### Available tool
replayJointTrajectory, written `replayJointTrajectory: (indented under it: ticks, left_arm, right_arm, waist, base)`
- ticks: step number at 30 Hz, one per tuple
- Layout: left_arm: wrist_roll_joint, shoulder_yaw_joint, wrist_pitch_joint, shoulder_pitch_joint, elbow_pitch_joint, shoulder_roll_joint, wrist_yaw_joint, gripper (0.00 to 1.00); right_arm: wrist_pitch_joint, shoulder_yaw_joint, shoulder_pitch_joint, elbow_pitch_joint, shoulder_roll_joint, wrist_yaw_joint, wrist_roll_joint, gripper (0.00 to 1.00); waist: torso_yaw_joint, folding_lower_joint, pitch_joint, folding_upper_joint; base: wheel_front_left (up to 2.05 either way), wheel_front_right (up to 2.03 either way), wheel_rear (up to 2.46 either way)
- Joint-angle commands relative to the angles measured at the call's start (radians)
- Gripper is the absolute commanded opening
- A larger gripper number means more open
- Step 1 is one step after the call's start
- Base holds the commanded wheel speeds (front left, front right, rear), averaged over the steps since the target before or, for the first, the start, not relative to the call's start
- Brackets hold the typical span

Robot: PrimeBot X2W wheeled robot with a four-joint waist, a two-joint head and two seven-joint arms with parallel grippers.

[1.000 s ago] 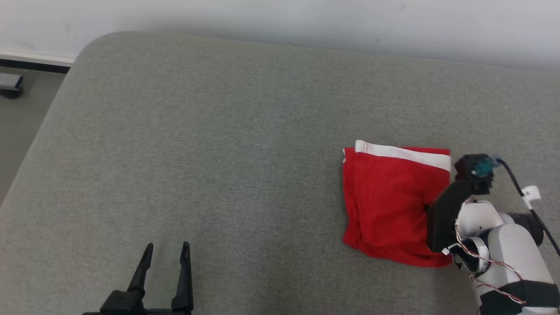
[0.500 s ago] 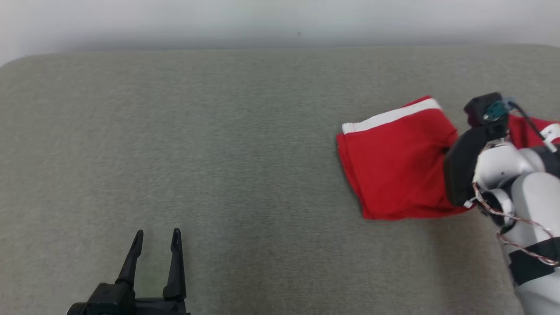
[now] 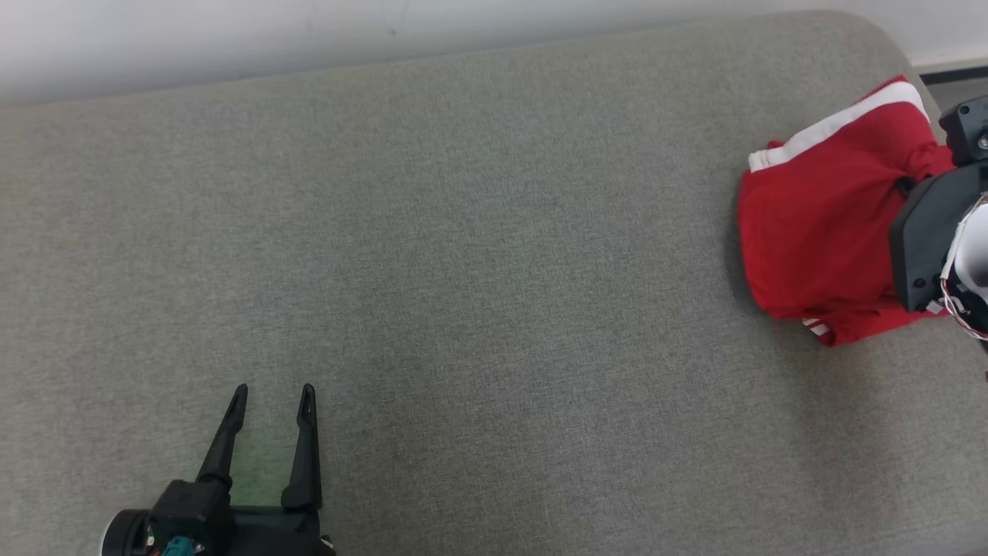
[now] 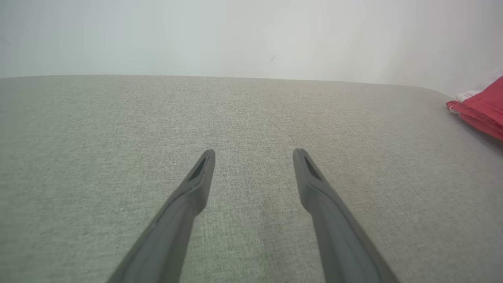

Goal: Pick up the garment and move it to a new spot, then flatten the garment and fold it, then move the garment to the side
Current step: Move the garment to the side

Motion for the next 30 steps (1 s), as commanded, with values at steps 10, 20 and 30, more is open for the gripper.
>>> replayJointTrajectory:
  ticks: [10,20,30]
  left_arm:
    - [0.023,-0.009,-0.003,-0.032,-0.002,0.029,-0.016,1.0]
    - [0.031,-0.032,-0.003,-0.047,-0.019,0.041,-0.022,1.0]
    - [0.02,-0.095,-0.003,-0.043,-0.039,0.051,-0.024,1.0]
  right_arm:
    - [-0.15,0.02,-0.032,0.134,-0.135,-0.003,0.003,0.0]
    - [-0.315,-0.1,0.013,0.283,-0.162,-0.003,-0.128,0.07]
    - [-0.547,-0.357,0.059,0.261,0.027,-0.003,-0.266,1.0]
  waist:
    - [0.006,-0.0001,0.088,-0.0001]
    - [0.042,-0.0001,0.136,-0.0001]
    - [0.08,-0.0001,0.095,-0.0001]
  base:
    - [0.0,0.0,0.0]
    - [0.0,0.0,0.0]
    - [0.0,0.0,0.0]
